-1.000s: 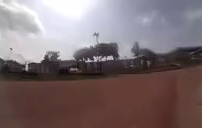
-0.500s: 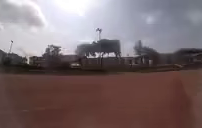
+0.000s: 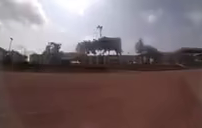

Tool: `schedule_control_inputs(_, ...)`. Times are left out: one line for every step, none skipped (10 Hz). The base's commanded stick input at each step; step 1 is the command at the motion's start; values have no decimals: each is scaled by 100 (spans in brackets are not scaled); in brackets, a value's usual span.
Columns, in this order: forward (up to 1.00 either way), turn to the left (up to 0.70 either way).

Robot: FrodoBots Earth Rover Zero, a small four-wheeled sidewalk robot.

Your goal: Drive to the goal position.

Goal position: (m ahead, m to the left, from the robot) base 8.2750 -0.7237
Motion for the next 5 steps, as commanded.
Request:
schedule_control_inputs(70,0)
schedule_control_inputs(70,0)
schedule_control_inputs(70,0)
schedule_control_inputs(70,0)
schedule_control_inputs(70,0)
